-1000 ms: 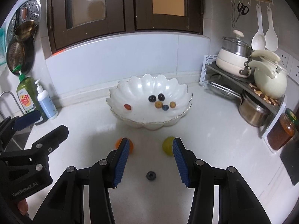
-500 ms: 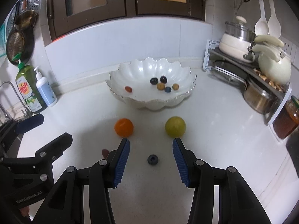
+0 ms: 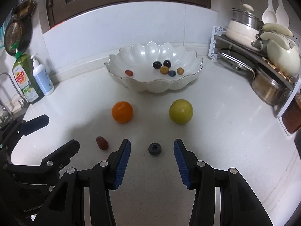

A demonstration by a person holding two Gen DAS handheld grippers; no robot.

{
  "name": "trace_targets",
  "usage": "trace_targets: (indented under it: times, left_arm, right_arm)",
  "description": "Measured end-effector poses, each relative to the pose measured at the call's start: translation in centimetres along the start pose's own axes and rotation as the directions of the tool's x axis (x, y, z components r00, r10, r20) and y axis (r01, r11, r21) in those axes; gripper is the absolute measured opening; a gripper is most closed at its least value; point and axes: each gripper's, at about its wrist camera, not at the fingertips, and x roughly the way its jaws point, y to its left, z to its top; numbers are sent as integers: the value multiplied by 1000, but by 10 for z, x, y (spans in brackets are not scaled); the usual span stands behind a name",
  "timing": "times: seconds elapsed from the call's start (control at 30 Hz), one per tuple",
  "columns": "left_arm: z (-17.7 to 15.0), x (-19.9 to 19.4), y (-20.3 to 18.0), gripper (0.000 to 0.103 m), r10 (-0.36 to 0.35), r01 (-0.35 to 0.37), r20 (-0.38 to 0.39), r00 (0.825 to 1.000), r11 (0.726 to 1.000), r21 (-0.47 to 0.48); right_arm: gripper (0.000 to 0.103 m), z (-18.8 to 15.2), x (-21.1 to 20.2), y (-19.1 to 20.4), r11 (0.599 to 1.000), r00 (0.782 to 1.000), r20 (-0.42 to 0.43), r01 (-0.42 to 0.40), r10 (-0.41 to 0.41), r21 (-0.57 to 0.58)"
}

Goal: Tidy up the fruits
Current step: 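Withdraw both open tools from the bowl toward the loose fruits on the counter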

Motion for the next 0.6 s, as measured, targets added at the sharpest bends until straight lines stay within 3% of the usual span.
trace_targets:
  times: [0.6]
  left_arm:
    - [-12, 49, -10, 72, -60, 64, -85, 995, 997, 43]
  right_arm:
    - [49, -10, 40, 0, 1000, 999, -50, -4, 3, -20]
